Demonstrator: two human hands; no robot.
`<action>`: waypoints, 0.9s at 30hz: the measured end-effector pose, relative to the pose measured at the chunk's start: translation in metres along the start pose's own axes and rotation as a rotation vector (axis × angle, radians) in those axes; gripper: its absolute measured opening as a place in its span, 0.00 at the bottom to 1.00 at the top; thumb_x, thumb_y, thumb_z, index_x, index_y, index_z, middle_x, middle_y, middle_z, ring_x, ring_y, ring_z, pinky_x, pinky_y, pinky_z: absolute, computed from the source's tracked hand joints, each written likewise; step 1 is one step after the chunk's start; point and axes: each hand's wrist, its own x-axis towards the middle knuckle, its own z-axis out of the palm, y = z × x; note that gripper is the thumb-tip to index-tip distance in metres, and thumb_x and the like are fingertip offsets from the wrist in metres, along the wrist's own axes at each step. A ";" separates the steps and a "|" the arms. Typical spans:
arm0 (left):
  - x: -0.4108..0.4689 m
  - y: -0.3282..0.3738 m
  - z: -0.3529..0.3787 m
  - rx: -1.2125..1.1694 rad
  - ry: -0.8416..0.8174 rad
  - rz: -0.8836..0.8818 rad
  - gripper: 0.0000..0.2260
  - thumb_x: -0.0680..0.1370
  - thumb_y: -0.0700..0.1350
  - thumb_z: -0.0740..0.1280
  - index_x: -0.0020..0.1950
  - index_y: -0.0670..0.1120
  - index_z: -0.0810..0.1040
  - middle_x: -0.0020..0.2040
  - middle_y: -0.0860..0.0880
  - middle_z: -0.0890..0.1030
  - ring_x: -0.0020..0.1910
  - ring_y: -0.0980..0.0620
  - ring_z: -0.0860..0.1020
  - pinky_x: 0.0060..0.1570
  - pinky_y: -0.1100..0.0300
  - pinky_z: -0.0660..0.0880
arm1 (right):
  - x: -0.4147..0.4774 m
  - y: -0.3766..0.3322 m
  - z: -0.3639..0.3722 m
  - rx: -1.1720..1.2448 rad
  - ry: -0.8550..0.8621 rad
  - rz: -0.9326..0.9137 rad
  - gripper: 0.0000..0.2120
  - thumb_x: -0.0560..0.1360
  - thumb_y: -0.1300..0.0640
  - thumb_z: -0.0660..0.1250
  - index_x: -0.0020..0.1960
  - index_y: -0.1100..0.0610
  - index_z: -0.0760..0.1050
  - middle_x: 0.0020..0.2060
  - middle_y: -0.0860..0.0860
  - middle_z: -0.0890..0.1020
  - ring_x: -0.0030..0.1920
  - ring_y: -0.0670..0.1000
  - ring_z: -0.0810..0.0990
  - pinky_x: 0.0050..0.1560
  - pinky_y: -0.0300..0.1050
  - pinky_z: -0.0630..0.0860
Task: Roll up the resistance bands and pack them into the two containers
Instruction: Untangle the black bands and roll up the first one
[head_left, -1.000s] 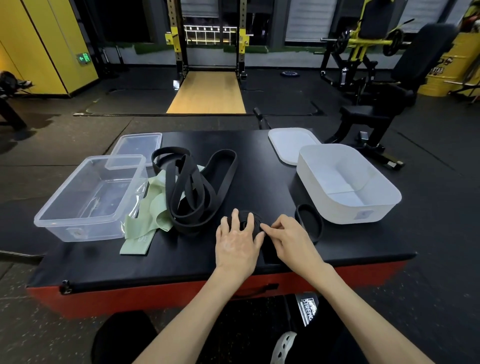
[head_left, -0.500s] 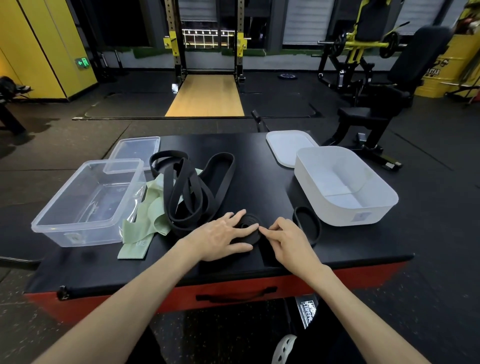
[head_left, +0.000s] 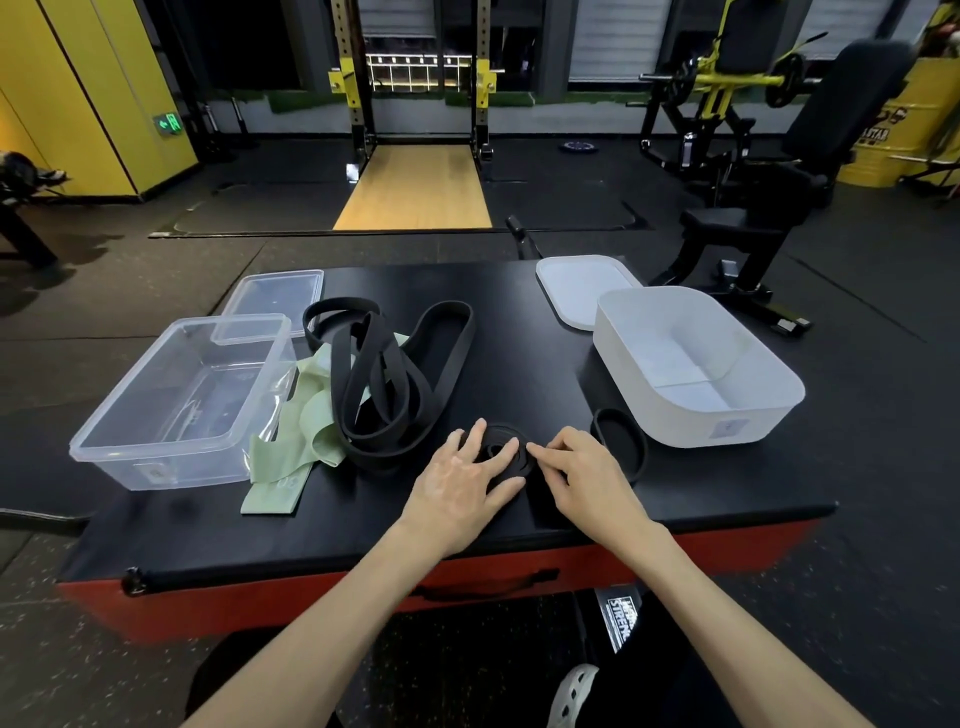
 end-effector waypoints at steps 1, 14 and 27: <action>0.001 0.003 0.001 0.015 0.002 -0.021 0.25 0.81 0.62 0.50 0.77 0.60 0.52 0.79 0.47 0.49 0.77 0.46 0.49 0.73 0.53 0.56 | 0.000 0.000 0.001 -0.003 -0.003 0.001 0.12 0.74 0.63 0.69 0.57 0.57 0.81 0.38 0.50 0.76 0.40 0.52 0.75 0.38 0.43 0.74; 0.007 0.031 0.010 0.123 -0.035 -0.202 0.26 0.82 0.60 0.46 0.78 0.54 0.46 0.78 0.38 0.45 0.75 0.36 0.51 0.74 0.48 0.53 | -0.003 0.008 0.008 -0.082 0.039 -0.057 0.13 0.68 0.67 0.74 0.52 0.61 0.82 0.40 0.55 0.79 0.39 0.56 0.78 0.35 0.45 0.79; 0.040 -0.031 -0.043 0.307 -0.402 0.399 0.29 0.79 0.65 0.50 0.77 0.61 0.44 0.79 0.49 0.41 0.77 0.43 0.45 0.75 0.47 0.52 | -0.001 0.007 0.008 -0.088 0.055 -0.075 0.14 0.66 0.67 0.76 0.51 0.60 0.83 0.39 0.53 0.79 0.37 0.54 0.78 0.36 0.39 0.74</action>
